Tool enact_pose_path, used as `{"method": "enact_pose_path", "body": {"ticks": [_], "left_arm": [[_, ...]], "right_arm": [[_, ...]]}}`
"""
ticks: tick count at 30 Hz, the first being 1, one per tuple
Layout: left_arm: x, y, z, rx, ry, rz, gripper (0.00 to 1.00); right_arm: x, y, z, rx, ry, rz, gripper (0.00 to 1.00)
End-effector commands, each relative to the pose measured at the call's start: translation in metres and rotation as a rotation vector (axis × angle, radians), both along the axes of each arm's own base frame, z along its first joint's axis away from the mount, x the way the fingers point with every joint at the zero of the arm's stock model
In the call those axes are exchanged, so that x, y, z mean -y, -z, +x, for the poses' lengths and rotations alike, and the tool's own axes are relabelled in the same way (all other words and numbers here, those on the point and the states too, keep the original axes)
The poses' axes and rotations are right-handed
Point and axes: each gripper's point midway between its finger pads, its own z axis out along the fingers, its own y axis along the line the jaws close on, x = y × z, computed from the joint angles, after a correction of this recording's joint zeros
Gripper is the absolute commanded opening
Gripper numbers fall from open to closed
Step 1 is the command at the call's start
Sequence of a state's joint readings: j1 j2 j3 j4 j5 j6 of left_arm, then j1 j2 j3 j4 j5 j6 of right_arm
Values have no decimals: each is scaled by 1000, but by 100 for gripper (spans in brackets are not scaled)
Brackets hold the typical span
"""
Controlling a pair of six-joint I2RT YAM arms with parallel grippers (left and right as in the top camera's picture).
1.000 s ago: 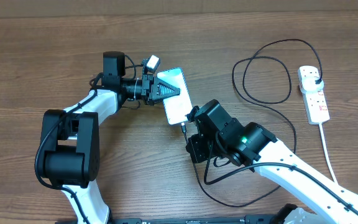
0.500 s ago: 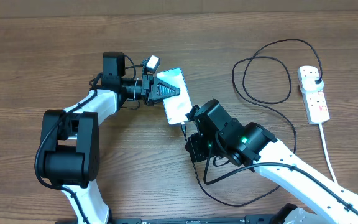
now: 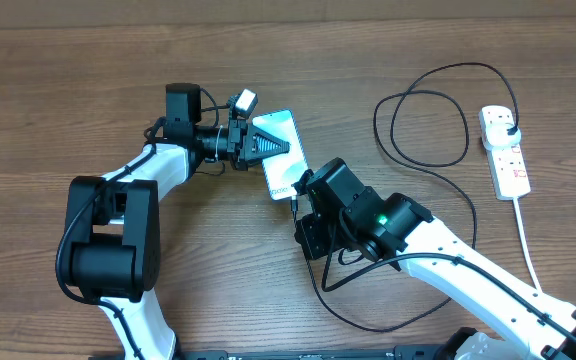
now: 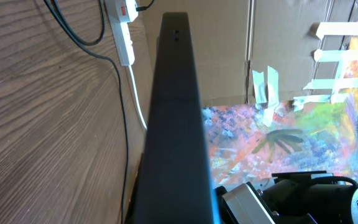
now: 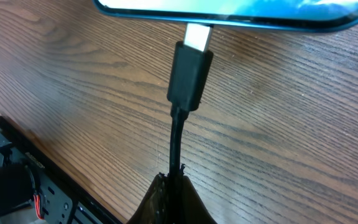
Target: Plug charger to phone and switch on socket
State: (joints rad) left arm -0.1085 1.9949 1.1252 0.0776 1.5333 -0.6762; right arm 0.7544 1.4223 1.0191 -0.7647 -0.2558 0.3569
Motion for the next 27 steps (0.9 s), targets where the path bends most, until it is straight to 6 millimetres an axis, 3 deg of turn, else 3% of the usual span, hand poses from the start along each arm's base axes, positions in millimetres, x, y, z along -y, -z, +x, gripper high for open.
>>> {"method": "enact_pose_path", "body": {"ticks": [1,8,17,21,27], "left_arm": [[-1,-11,-2,85,32,-43,4],[-1,-11,-2,108,33,-46,4],[-1,-11,-3,129,34,-48,4],[2,-11,-4,133,43,-49,4],[3,-11,-5,132,43,-48,4]], "right_arm": [[0,-3,7,37,-7,-1,4],[4,-3,8,55,-20,-24,4],[13,-8,25,92,31,-33,4],[7,-13,32,125,33,-3,4],[12,-9,26,96,34,-27,10]]}}
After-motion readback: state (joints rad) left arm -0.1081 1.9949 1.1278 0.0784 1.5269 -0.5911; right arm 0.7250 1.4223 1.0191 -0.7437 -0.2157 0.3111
